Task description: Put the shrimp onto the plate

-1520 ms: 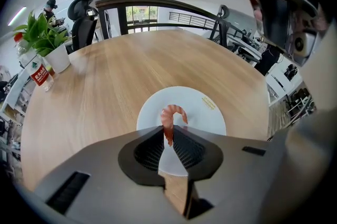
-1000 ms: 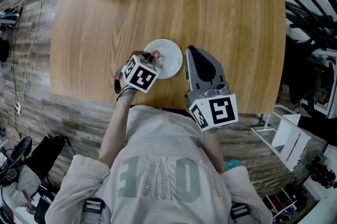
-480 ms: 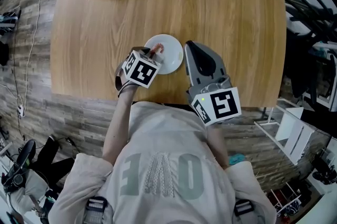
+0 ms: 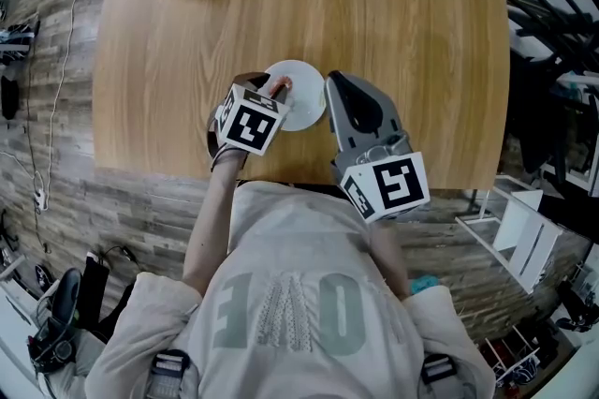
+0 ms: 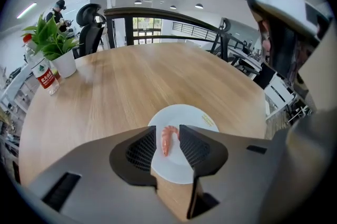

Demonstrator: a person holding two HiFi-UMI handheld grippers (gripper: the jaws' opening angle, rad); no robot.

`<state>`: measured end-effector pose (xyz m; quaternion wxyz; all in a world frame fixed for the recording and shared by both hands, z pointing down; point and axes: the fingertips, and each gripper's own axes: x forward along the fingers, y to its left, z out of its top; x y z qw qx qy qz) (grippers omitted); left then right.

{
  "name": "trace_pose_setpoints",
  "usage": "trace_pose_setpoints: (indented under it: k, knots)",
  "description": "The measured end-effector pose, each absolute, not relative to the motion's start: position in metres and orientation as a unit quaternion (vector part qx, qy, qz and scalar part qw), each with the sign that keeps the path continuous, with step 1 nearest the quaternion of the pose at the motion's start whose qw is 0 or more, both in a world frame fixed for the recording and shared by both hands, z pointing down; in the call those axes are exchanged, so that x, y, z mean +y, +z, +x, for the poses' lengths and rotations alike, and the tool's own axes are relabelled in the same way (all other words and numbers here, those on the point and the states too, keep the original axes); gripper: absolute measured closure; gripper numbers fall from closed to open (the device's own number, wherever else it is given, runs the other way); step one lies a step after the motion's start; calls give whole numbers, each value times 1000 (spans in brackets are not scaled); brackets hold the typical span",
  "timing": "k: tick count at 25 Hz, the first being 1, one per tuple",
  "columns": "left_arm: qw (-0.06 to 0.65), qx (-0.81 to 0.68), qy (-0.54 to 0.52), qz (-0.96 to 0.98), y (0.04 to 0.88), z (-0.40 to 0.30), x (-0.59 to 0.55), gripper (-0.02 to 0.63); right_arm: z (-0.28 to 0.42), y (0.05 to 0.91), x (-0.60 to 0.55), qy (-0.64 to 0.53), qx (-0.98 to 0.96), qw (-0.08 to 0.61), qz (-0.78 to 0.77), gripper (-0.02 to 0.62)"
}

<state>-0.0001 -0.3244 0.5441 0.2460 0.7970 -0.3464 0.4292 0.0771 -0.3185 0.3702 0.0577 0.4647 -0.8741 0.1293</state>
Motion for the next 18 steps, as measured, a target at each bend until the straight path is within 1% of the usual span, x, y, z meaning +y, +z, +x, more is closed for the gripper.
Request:
trace_pose_setpoints:
  k: [5, 9, 11, 18]
  knots:
    - [224, -368, 365, 825, 503, 10, -342, 473, 78, 359, -321, 116, -874, 49, 468, 574]
    - [155, -406, 286, 854, 435, 16, -364, 542, 85, 340, -326, 93, -873, 37, 477, 574]
    - [119, -428, 247, 861, 399, 15, -373, 594, 88, 328, -330, 79, -871, 27, 484, 574]
    - [17, -466, 81, 881, 281, 9, -368, 597, 97, 288, -335, 27, -862, -2, 507, 574]
